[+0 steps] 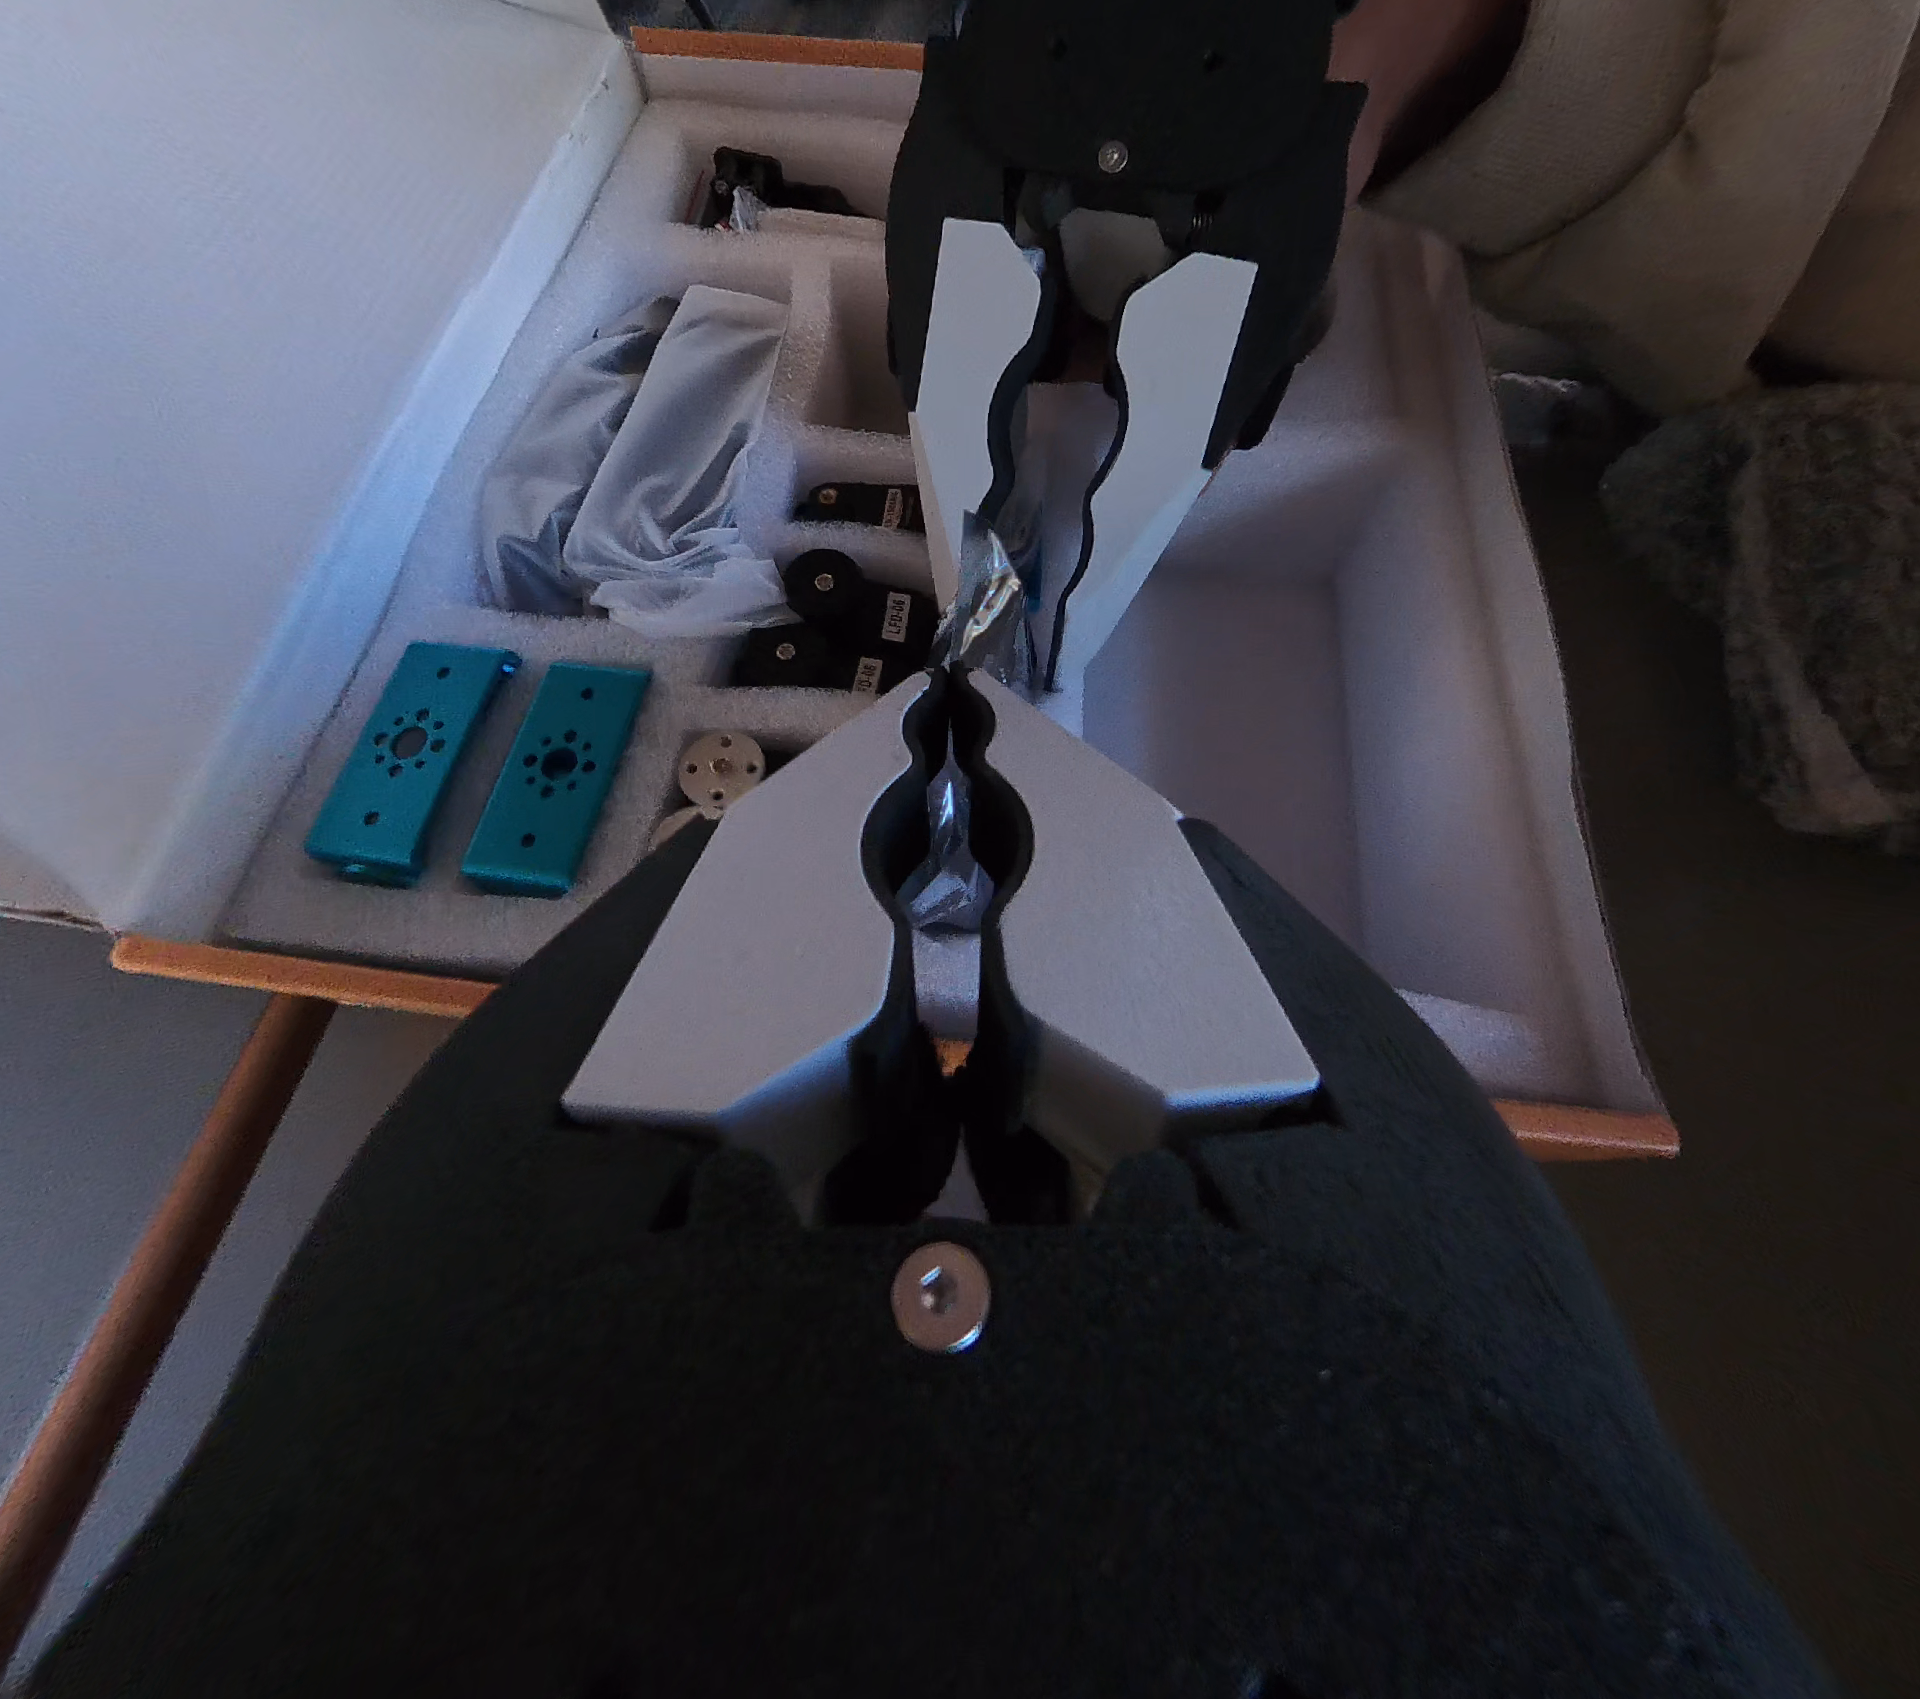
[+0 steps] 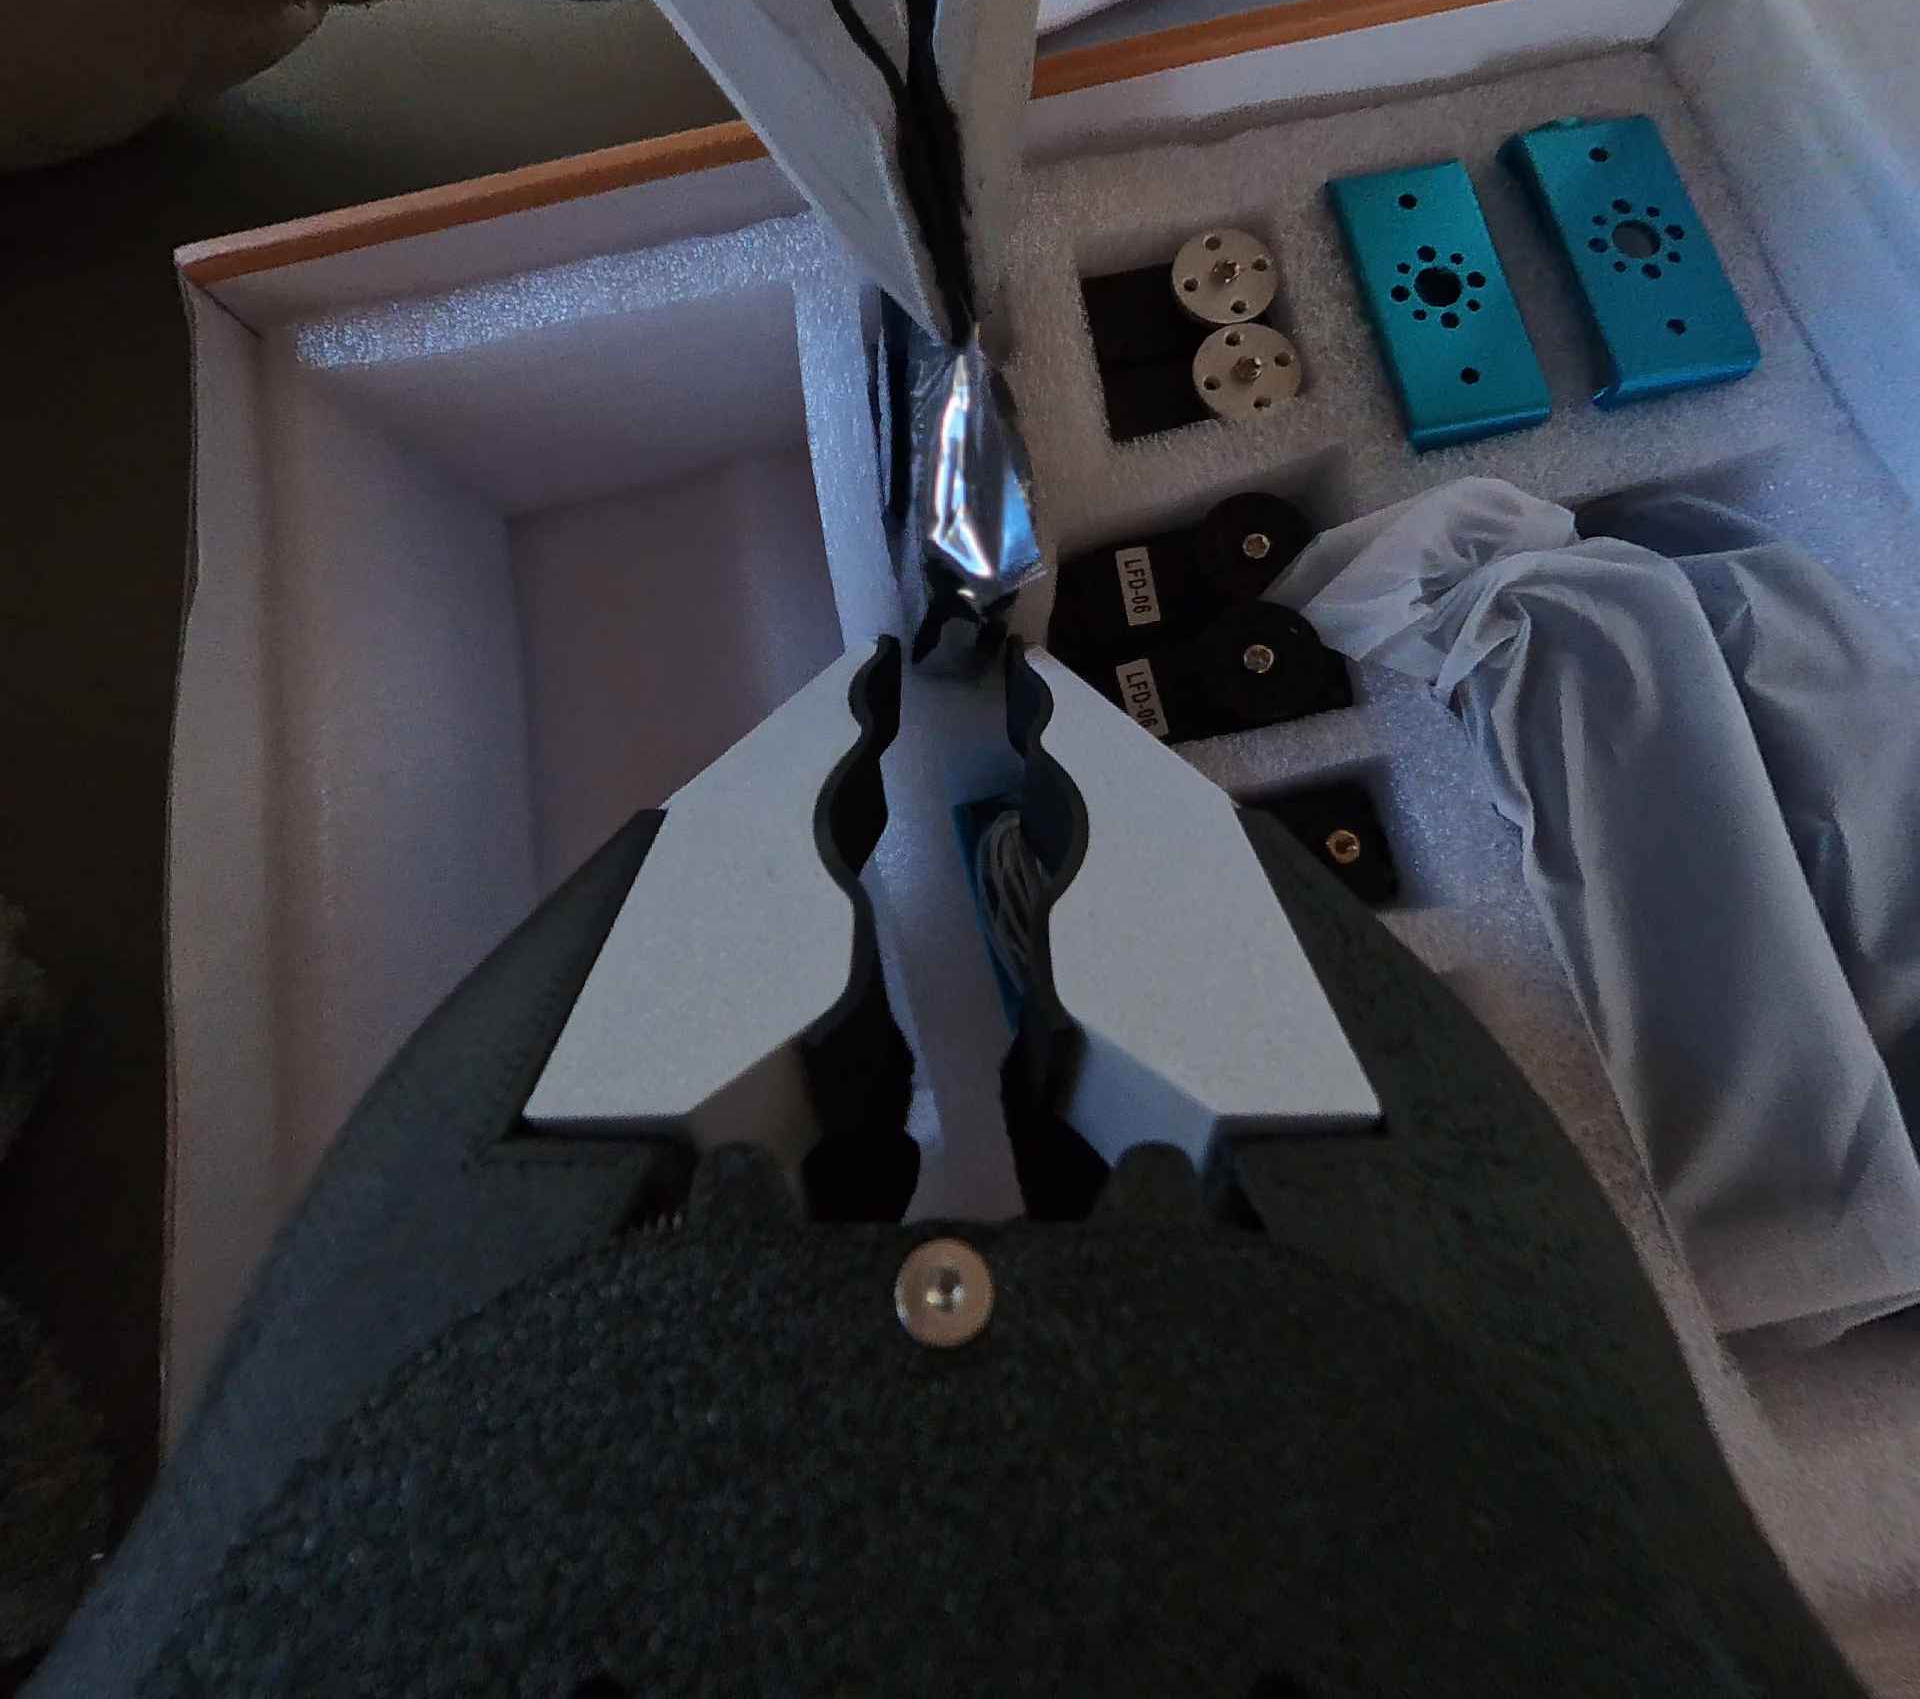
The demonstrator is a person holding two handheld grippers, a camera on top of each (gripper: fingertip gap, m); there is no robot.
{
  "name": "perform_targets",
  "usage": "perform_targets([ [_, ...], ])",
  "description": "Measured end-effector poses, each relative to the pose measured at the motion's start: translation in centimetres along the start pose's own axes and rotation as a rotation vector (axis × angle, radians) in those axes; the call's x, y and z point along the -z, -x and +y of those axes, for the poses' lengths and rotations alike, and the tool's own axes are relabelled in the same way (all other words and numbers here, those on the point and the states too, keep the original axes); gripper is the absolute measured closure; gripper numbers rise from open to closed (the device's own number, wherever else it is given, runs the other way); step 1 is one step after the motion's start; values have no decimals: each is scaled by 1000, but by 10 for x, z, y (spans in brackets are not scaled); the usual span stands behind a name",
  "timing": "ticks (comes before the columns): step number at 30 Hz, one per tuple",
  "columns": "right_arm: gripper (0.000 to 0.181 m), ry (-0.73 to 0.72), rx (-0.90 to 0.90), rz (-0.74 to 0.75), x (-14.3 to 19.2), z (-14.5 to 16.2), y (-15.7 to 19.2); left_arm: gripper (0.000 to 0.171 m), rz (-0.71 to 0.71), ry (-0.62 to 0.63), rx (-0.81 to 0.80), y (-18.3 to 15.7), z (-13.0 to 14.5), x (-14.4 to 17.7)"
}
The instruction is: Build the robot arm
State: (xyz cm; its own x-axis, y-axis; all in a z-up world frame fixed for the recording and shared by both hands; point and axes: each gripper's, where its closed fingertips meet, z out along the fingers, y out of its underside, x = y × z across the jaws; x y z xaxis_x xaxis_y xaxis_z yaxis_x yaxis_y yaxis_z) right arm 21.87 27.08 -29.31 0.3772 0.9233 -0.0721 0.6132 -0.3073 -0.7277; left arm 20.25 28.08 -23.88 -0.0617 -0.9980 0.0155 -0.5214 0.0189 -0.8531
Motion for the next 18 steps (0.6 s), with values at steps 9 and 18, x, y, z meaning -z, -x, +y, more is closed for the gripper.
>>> perform_targets([
  [9, 160, -32, -22, -12, 2, -2, -1, 171, 6, -48, 9, 1, 0, 6],
  [18, 159, -47, -35, -18, 5, -4, -2, 171, 36, -148, 61, 5, -12, 4],
])
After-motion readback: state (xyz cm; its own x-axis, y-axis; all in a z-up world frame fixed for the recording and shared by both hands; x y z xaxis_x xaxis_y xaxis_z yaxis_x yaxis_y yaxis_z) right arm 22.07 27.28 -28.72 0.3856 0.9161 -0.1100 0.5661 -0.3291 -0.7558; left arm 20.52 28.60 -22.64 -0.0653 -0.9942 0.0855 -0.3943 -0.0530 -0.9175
